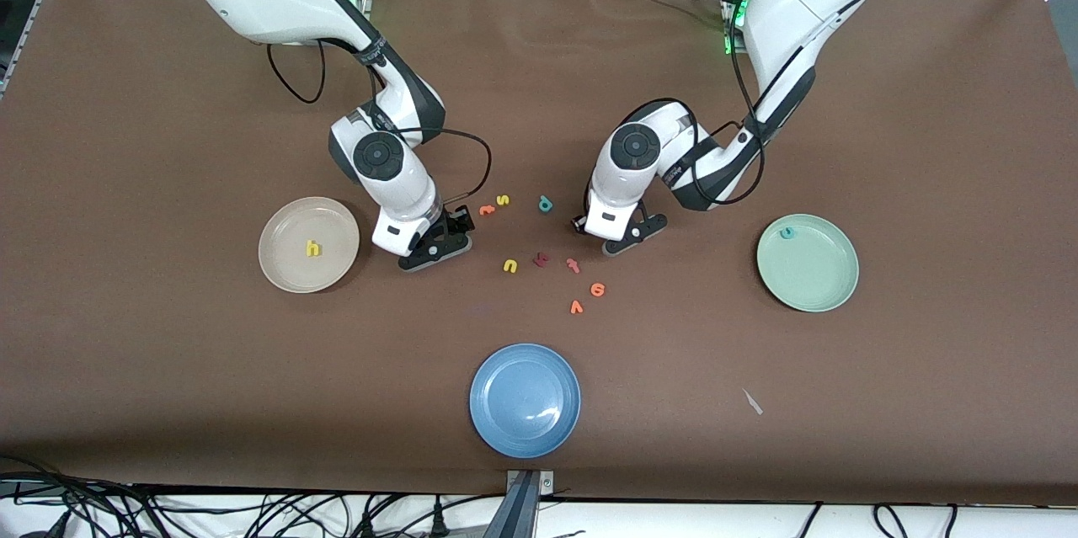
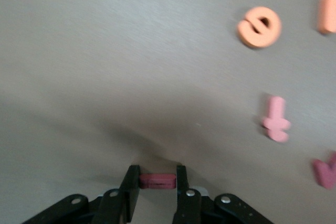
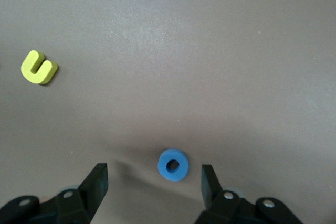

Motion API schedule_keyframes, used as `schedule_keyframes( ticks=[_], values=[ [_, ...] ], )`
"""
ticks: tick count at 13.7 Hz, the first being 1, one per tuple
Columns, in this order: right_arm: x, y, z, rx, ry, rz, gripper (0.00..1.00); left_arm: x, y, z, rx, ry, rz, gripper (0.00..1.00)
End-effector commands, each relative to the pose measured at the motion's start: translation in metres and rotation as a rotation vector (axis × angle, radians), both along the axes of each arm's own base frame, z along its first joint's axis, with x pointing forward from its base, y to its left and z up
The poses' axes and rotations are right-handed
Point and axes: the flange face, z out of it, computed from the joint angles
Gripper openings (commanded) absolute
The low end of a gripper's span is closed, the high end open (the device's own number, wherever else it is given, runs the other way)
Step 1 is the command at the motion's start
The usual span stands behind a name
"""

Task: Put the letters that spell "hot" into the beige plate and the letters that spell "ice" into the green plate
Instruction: 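Release the 4 on the cream plate while the left gripper grasps the bar, then drop the red bar on the green plate while the right gripper grasps the o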

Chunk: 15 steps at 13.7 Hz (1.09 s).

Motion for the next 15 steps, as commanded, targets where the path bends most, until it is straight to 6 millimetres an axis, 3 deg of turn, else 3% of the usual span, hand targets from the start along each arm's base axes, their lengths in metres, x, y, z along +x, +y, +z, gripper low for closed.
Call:
schedule_keyframes(
  ticks=[1, 4, 6, 8, 11, 12, 15],
  values=[
    [0.002, 0.004, -0.005, 0.003, -0.016, 0.023, 0.77, 0.011, 0.027, 0.047, 0.063, 0.042, -0.024, 0.21],
    [-0.001, 0.001, -0.008, -0.001, -0.010, 0.024, 0.73, 0.035, 0.094, 0.095, 0.047, 0.155, -0.062, 0.19],
    [-0.003, 0.000, -0.012, -0.005, -0.005, 0.026, 0.70, 0.053, 0.155, 0.109, 0.034, 0.208, -0.089, 0.19],
    [-0.006, -0.002, -0.016, 0.001, -0.008, 0.028, 0.70, 0.070, 0.230, 0.114, 0.021, 0.251, -0.136, 0.19],
    [-0.006, -0.010, -0.021, -0.002, -0.019, 0.052, 0.68, 0.087, 0.318, 0.104, 0.021, 0.240, -0.218, 0.19],
    [-0.007, -0.010, -0.022, 0.003, -0.023, 0.052, 0.64, 0.091, 0.339, 0.090, 0.023, 0.238, -0.242, 0.19],
    [-0.006, -0.012, -0.021, 0.002, -0.025, 0.054, 0.50, 0.100, 0.364, 0.053, 0.038, 0.194, -0.255, 0.20]
  ],
)
